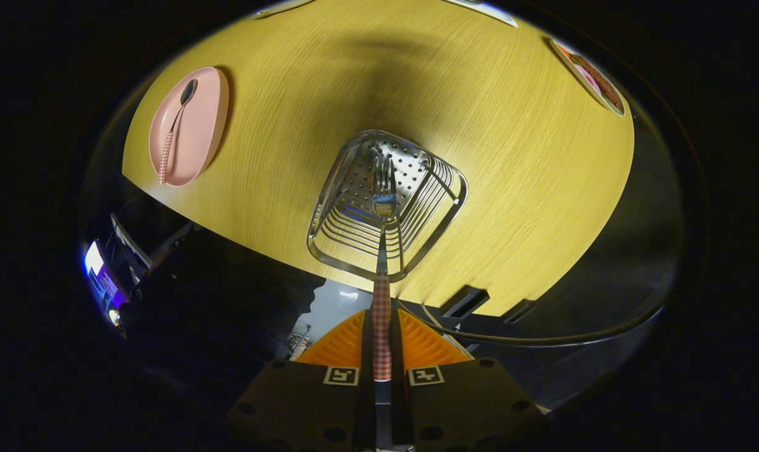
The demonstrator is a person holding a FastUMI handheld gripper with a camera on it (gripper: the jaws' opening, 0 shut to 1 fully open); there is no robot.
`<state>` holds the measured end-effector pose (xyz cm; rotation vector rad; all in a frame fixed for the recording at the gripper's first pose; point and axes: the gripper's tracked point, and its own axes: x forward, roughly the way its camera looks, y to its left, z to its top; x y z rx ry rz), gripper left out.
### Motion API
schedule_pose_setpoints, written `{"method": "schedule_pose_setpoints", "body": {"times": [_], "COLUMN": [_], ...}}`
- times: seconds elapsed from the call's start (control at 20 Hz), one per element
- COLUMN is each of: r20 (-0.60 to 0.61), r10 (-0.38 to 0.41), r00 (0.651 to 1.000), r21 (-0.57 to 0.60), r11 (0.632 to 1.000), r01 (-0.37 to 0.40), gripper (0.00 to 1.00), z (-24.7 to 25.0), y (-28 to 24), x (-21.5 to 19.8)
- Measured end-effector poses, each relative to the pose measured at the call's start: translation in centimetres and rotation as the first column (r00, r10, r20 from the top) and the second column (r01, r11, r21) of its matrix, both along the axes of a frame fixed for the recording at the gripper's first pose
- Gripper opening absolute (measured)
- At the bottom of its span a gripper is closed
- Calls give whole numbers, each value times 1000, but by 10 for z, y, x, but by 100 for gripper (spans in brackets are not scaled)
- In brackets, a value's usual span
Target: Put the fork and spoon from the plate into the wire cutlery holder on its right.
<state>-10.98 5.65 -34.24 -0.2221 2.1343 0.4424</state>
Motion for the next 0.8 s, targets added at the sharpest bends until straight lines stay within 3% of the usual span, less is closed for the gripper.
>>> {"method": "schedule_pose_setpoints", "body": {"times": [0.25,0.55,0.8], "r20": [53,203,322], "r10": [15,-83,-153], "r00": [998,976,934], "r21": [13,84,196], "r11": [1000,994,976], "r01": [-16,68,93], "gripper": [25,26,30], "z": [0,24,67], "y": [-8,-5,23], "x": [11,30,36]}}
